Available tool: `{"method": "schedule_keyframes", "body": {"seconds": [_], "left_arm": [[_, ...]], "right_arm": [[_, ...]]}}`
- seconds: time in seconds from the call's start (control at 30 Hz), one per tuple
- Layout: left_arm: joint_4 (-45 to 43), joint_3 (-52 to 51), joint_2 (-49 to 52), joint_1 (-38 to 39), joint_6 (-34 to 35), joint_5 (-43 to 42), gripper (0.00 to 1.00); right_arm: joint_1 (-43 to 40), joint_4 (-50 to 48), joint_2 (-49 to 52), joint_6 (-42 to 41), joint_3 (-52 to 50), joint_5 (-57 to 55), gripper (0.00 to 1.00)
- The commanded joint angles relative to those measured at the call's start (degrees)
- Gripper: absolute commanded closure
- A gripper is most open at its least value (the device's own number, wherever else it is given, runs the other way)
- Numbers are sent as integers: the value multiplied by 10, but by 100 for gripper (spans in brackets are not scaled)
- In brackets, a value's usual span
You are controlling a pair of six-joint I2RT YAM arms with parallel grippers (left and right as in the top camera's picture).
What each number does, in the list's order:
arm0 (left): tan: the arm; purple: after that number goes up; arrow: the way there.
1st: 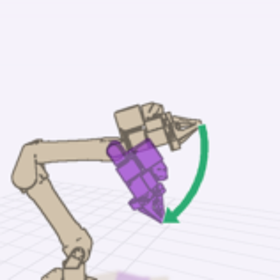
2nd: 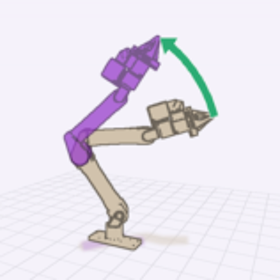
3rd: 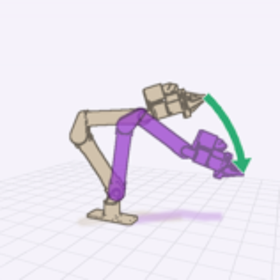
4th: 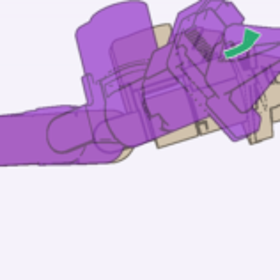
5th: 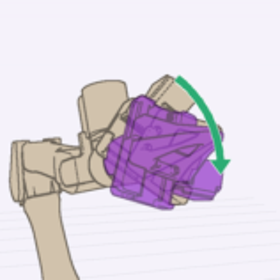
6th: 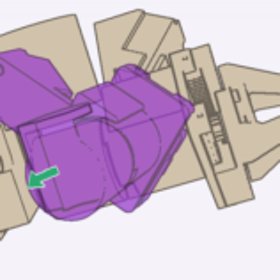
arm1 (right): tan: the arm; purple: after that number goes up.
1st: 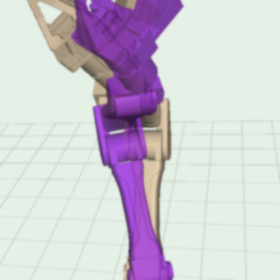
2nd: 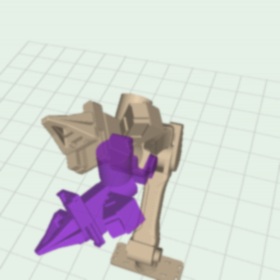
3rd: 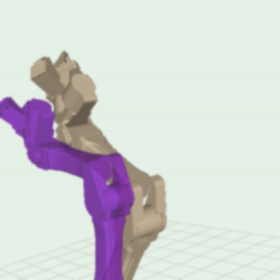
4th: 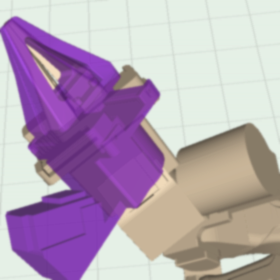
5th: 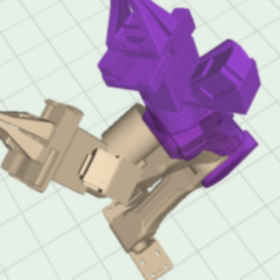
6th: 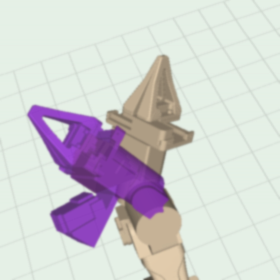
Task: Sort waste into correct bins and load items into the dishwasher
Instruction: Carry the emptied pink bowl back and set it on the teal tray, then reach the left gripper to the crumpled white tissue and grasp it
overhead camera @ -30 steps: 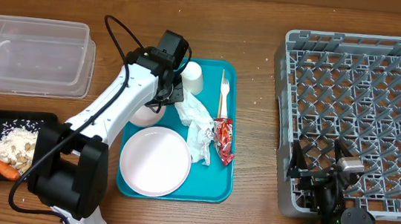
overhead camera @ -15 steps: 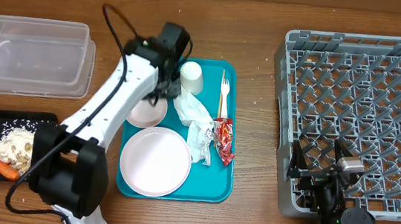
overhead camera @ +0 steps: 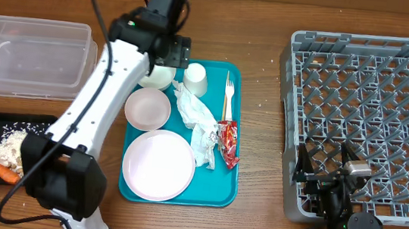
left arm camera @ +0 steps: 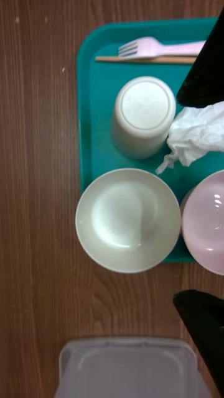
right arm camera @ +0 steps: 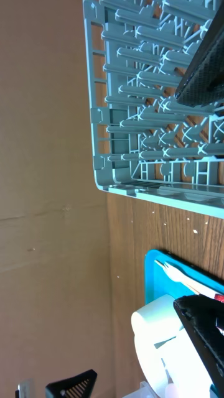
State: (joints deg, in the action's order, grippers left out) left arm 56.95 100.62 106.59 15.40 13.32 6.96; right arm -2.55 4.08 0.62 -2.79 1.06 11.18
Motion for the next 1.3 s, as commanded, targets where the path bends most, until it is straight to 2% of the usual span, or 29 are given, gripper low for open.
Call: {"method": "schedule_keyframes", "body": {"seconds": [0.0, 0.13, 0.2, 0.43, 0.53, 0.8, 1.17, 1.27], "left_arm": [[-3, 11, 14, -46, -82, -169, 7], [-3, 11, 14, -51, -92, -129, 17], [-2, 11, 17, -46, -94, -106, 18], [-9, 11, 59, -28, -121, -97, 4], [-7, 11, 86, -25, -114, -97, 3], [-9, 16, 91, -25, -65, -103, 5], [-6, 17, -8, -42, 46, -112, 6], [19, 17, -24, -49, 49, -182, 11]], "right_arm": [[0, -3, -4, -2, -6, -2, 0], [0, -3, -4, -2, -6, -2, 0], [0, -3, -4, -2, -6, -2, 0], [0, -3, -4, -2, -6, -2, 0], [0, -3, -4, -2, -6, -2, 0], [0, -3, -4, -2, -6, -2, 0], [0, -3, -4, -2, -6, -2, 0], [0, -3, -4, -2, -6, -2, 0]]}}
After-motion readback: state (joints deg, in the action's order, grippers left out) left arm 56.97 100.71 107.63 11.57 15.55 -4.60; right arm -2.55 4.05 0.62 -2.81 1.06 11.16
